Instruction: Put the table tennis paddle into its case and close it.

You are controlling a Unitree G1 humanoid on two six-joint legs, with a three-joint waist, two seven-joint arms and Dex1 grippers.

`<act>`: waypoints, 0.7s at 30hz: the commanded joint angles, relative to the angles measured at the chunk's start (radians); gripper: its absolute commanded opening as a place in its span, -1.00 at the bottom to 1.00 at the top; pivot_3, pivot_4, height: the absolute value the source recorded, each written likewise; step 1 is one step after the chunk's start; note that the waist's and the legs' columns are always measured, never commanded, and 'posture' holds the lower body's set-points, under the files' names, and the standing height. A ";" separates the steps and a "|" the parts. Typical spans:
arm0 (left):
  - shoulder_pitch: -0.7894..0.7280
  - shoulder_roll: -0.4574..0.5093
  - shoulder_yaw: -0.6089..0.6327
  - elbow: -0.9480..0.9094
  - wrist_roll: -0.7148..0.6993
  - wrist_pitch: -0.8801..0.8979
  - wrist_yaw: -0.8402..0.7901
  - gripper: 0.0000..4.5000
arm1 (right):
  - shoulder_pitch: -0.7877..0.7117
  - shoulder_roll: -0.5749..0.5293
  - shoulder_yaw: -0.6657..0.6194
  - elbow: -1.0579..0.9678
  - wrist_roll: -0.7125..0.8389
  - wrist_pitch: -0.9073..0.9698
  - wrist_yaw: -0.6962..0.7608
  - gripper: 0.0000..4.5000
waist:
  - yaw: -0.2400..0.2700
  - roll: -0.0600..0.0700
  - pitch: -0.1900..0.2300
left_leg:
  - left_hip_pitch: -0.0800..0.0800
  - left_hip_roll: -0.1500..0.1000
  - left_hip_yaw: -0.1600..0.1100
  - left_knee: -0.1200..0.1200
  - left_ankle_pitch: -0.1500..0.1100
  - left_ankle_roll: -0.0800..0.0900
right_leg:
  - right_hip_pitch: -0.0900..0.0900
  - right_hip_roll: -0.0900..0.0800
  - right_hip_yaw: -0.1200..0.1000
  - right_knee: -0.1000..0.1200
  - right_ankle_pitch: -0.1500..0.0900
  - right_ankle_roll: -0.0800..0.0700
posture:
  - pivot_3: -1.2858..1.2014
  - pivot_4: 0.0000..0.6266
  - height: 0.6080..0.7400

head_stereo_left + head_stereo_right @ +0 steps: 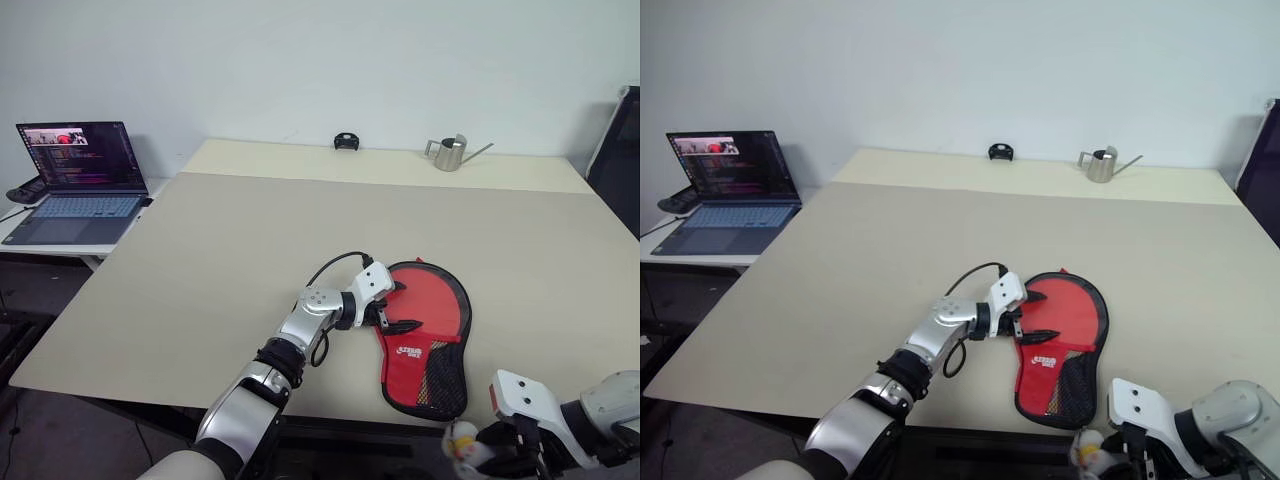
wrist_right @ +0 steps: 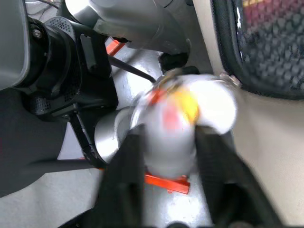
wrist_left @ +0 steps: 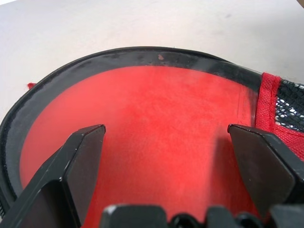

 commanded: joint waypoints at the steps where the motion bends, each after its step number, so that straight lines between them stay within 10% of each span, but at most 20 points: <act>1: 0.022 -0.004 -0.034 0.045 0.056 0.016 0.004 1.00 | -0.004 -0.003 -0.075 -0.037 0.077 0.028 0.022 -0.17 | 0.000 0.000 0.000 | 0.000 0.000 0.000 0.000 0.000 0.000 | 0.000 0.000 0.000 0.000 0.000 0.000 | 0.03 -0.52 1.00; 10: 0.020 -0.007 -0.032 0.043 0.051 0.014 -0.001 1.00 | -0.153 0.002 -0.264 0.000 0.296 0.155 -0.002 -0.17 | -0.002 0.000 -0.001 | 0.001 0.000 0.000 0.001 0.000 0.000 | 0.001 0.000 0.001 0.001 0.000 0.000 | 0.03 -0.52 1.00; 21: 0.091 0.174 0.024 -0.354 -0.065 0.112 -0.183 1.00 | -0.445 0.068 -0.107 0.258 0.204 0.081 -0.079 -0.17 | -0.013 0.000 0.000 | -0.001 0.002 0.002 -0.001 0.000 0.000 | -0.005 0.001 0.002 0.003 -0.001 -0.003 | 0.03 -0.52 1.00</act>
